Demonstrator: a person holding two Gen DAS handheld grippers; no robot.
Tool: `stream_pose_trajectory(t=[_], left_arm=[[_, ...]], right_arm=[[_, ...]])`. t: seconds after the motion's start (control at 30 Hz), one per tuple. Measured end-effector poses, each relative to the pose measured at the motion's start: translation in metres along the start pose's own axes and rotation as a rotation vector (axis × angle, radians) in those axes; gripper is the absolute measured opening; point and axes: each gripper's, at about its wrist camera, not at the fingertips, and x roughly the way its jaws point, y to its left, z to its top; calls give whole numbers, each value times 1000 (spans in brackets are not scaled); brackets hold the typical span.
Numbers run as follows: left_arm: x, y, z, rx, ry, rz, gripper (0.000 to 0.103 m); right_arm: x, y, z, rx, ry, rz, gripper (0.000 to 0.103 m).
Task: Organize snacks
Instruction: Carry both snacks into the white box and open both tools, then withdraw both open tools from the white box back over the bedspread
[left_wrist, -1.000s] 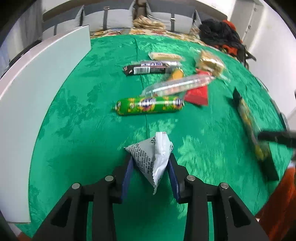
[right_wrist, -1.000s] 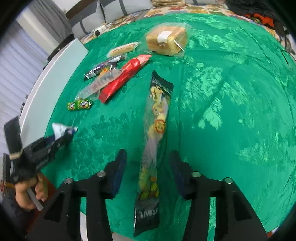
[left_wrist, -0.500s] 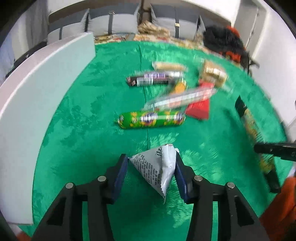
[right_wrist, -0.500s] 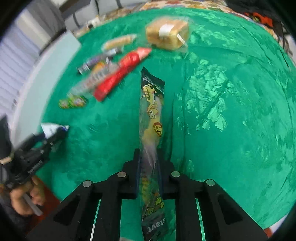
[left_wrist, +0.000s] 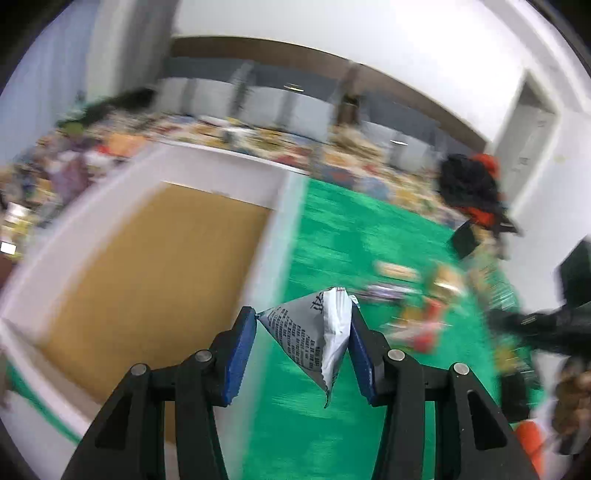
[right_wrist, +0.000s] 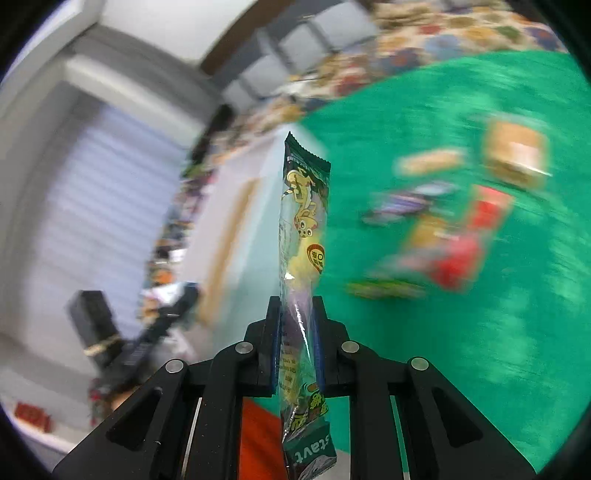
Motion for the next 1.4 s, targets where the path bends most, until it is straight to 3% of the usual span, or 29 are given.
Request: stream_pose_trajectory(t=[0.2, 0.3, 0.33, 0.4, 0.47, 0.57, 0.67, 0.73, 0.83, 0.9, 1.0, 1.13, 1.2, 1.27, 1.33, 1.4], left_arm=[[7, 98, 15, -60, 32, 247, 51], [18, 129, 6, -102, 57, 294, 74], [21, 132, 3, -109, 55, 301, 81], [27, 136, 0, -120, 48, 299, 81], [30, 133, -4, -112, 42, 264, 81], [35, 109, -7, -29, 32, 217, 81], [45, 81, -13, 45, 43, 154, 81], [56, 62, -18, 90, 76, 160, 81], [60, 38, -18, 151, 80, 198, 81], [64, 26, -20, 173, 102, 184, 81], [67, 16, -23, 190, 121, 199, 81], [68, 12, -27, 146, 142, 200, 81], [67, 12, -27, 120, 133, 218, 81], [59, 9, -29, 101, 88, 262, 81], [37, 0, -32, 80, -19, 327, 81], [15, -15, -36, 60, -101, 323, 88]], right_arm=[[114, 112, 32, -84, 58, 117, 16], [159, 134, 38, -68, 57, 150, 36], [168, 133, 41, -58, 46, 137, 60], [172, 125, 41, -42, 17, 82, 66], [164, 114, 37, -79, 0, 29, 66], [144, 81, 19, -214, -26, -138, 66], [115, 25, -13, -342, -35, -327, 65], [85, -24, -36, -376, -67, -459, 65], [33, -97, -63, -359, -148, -632, 65], [-1, -137, -72, -319, -199, -733, 65], [-50, -188, -85, -255, -252, -845, 65], [-89, -230, -103, -193, -287, -920, 65], [-105, -237, -106, -108, -331, -873, 65], [-111, -233, -104, -102, -369, -847, 66], [-107, -226, -103, -137, -382, -862, 67], [-105, -223, -106, -165, -378, -859, 68]])
